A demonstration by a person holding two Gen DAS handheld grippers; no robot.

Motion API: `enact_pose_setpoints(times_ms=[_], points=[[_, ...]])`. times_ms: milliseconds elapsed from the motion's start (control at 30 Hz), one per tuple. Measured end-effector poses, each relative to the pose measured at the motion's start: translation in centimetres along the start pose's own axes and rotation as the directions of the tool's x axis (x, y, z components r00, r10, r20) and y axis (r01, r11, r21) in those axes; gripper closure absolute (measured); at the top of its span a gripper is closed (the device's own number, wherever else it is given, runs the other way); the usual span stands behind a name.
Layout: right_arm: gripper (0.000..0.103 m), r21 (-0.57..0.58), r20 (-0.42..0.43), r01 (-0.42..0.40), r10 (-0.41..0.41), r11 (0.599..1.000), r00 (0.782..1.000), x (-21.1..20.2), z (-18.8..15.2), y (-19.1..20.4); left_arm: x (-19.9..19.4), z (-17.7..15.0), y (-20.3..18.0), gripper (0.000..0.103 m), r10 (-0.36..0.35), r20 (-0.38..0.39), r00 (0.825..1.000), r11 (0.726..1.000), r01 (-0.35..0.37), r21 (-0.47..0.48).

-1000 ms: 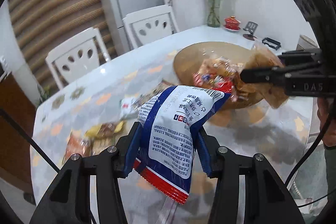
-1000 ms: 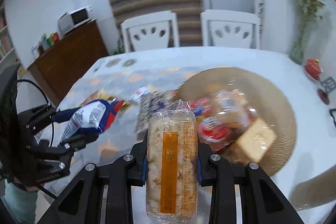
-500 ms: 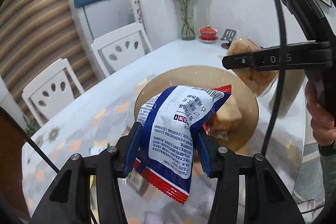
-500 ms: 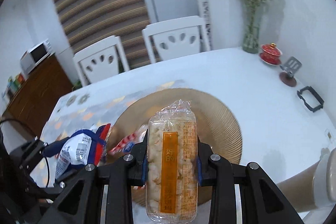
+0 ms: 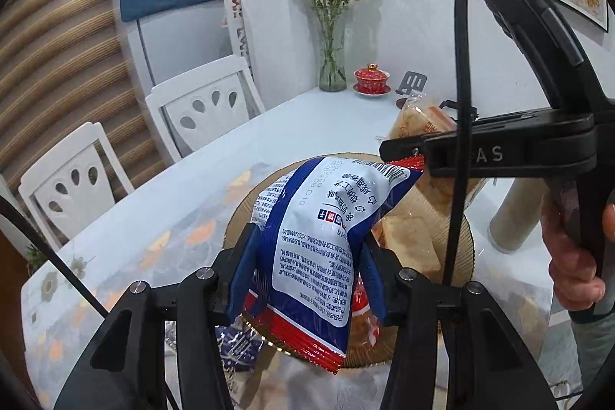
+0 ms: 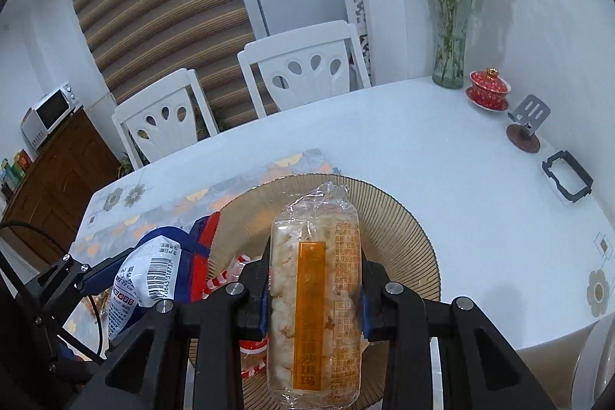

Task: Organize snacks
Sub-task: 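Carry both packs over the amber bowl and open both tools to drop them, then withdraw both open tools from the bowl toward the remaining snacks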

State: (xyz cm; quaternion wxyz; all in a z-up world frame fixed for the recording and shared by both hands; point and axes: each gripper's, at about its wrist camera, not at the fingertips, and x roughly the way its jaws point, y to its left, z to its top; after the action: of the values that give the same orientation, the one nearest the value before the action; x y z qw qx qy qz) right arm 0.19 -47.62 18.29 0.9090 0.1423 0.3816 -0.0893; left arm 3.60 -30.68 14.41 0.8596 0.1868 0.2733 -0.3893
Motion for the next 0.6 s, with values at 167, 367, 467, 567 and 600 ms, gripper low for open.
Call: enact_pose_setpoints(times_ms=[167, 367, 467, 567, 600], points=[[0.049, 0.010, -0.034, 0.021, -0.021, 1.000, 0.999, 1.0, 0.1, -0.3, 0.6, -0.2, -0.3, 0.044, 0.036, 0.014, 0.999, 0.999, -0.036, 0.006], [0.042, -0.029, 0.001, 0.027, -0.027, 0.999, 1.000, -0.3, -0.5, 0.9, 0.0, -0.6, 0.2, 0.033, 0.045, 0.012, 0.999, 0.999, -0.045, -0.012], [0.042, -0.040, -0.003, 0.017, -0.017, 0.999, 1.000, -0.6, -0.8, 1.4, -0.5, -0.8, 0.3, 0.033, 0.054, 0.009, 0.998, 0.998, -0.054, -0.008], [0.042, -0.037, -0.005, 0.003, -0.003, 0.999, 1.000, -1.0, -1.3, 1.9, -1.4, -1.2, 0.5, 0.033, 0.074, 0.006, 0.997, 0.997, -0.074, -0.015], [0.042, -0.035, -0.005, -0.003, 0.003, 0.999, 1.000, -1.2, -1.5, 1.9, -1.7, -1.3, 0.6, 0.033, 0.080, 0.002, 0.997, 0.997, -0.080, -0.021]])
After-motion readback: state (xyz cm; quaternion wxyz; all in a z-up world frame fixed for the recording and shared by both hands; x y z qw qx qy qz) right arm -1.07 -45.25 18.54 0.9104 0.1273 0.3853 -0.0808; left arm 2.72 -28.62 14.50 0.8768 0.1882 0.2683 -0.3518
